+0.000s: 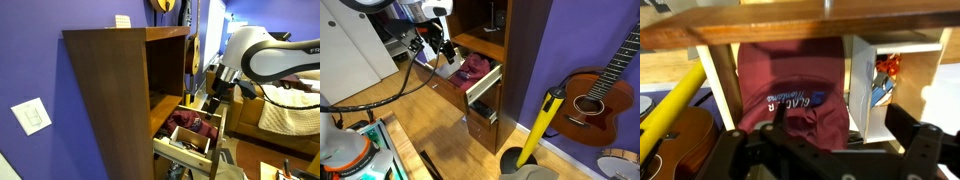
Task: Open the drawer and put the cap into it
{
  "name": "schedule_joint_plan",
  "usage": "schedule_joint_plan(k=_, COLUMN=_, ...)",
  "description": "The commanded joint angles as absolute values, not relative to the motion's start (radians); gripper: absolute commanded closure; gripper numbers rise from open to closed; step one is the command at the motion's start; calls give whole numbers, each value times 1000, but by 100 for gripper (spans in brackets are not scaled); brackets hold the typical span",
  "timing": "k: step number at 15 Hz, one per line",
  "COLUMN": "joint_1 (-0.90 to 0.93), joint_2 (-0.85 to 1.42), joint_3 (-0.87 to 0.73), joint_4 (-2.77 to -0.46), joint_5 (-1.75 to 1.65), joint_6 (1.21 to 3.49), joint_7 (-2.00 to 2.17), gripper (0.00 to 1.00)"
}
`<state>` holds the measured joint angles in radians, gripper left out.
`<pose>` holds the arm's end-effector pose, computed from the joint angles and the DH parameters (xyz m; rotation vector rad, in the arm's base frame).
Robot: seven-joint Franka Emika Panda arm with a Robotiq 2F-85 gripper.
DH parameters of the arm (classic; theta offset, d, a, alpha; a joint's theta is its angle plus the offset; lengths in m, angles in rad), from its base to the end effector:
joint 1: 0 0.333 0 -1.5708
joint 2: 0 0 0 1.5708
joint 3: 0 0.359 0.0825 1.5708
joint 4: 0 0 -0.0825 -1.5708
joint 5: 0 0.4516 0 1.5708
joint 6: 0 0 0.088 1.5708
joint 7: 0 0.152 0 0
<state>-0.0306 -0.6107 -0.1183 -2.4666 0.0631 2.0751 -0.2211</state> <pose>0.4336 -0.0610 0.4961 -3.0329 -0.0934 -0.3562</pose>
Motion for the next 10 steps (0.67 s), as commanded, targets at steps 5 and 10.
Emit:
schedule_joint_plan(k=5, joint_1=-79, joint_2=-732, joint_3=-104, joint_4=-2583, joint_5=-100, joint_6=1946, joint_7=-217, gripper=0)
schedule_joint_plan(k=10, joint_1=-80, joint_2=-725, joint_3=-113, joint_4=-2652, joint_5=-125, joint_6=1966, joint_7=-203, gripper=0)
